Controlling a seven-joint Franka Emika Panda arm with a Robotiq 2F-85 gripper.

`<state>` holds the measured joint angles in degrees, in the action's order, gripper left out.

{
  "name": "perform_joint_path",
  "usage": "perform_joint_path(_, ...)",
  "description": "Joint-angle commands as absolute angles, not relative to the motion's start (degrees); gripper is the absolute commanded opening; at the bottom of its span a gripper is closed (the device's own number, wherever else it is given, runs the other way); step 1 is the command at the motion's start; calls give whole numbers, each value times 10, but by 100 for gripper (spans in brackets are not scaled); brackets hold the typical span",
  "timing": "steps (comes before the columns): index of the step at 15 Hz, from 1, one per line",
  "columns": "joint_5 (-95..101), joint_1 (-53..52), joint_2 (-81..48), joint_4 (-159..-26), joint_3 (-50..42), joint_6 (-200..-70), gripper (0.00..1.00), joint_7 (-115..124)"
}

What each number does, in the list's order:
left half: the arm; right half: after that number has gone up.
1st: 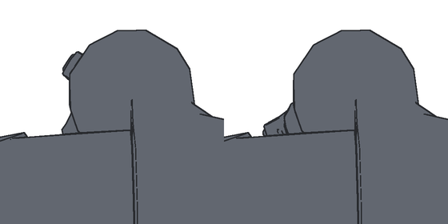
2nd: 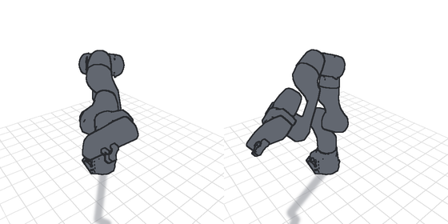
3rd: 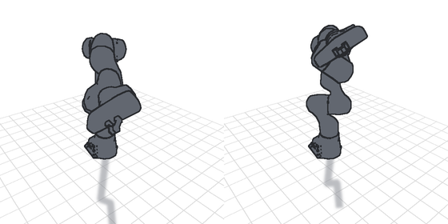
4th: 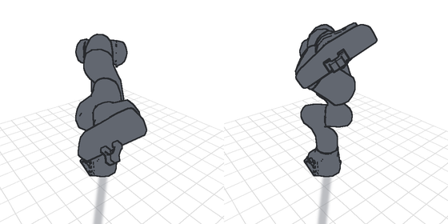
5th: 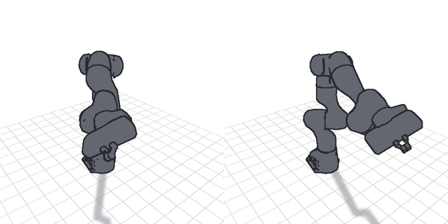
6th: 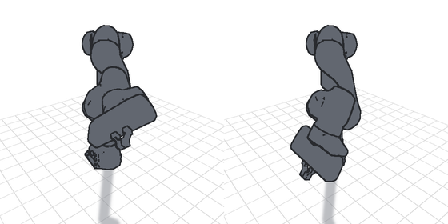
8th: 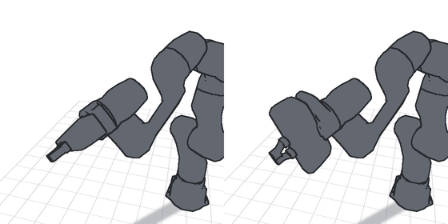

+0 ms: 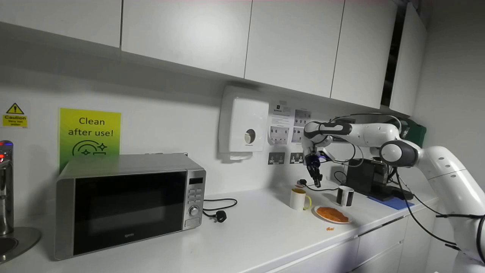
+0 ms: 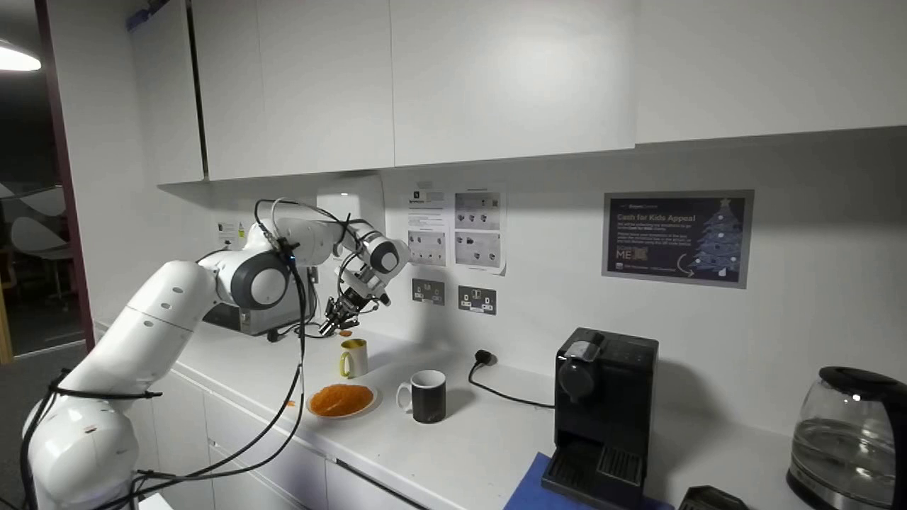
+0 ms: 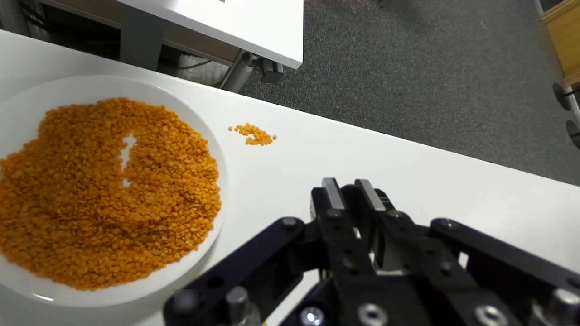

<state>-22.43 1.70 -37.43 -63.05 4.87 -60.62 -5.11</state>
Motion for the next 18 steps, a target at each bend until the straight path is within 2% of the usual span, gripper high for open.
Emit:
perform_joint_path(1, -244, 28, -394, -596, 54, -569, 3, -55)
perform_joint_path(18, -280, 44, -420, -560, 56, -529, 3, -57)
